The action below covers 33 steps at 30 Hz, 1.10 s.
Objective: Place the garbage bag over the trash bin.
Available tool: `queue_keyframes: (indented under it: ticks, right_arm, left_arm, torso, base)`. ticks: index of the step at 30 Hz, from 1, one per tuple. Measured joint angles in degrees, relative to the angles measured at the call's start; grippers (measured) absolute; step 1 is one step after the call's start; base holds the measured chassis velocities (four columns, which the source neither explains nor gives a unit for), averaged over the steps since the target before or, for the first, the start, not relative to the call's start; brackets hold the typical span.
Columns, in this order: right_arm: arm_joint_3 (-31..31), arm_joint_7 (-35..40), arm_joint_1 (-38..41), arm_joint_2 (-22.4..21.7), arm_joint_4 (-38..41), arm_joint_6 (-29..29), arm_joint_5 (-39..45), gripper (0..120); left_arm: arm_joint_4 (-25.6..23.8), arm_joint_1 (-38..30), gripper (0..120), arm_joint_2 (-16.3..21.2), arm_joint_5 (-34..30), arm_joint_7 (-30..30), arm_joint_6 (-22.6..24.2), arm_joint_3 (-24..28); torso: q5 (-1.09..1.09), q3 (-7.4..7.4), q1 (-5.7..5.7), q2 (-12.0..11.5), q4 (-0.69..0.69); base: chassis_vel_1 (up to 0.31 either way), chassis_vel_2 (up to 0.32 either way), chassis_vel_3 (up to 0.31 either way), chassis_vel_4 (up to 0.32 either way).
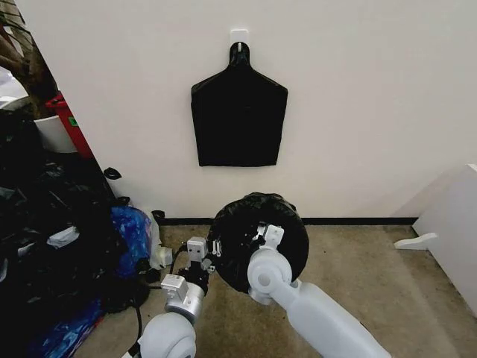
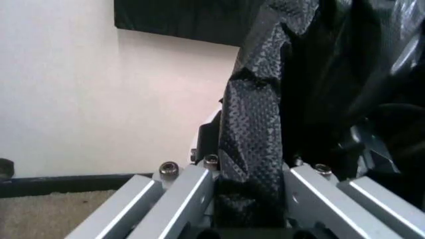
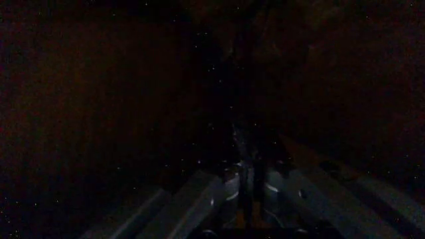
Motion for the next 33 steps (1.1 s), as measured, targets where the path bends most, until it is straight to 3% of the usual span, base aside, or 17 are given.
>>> queue_keyframes:
  ticks: [33]
  right_arm:
    - [4.3,-2.0,-2.2,1.0,-2.6,0.5,-0.8,0]
  left_arm:
    - [-2.1,0.9,1,0.2,-0.3,0.6,0.0,0.6]
  torso:
    - [0.01,0.00,0.00,0.0,0.00]
  base:
    - [0.000,0.000,0.000,0.000]
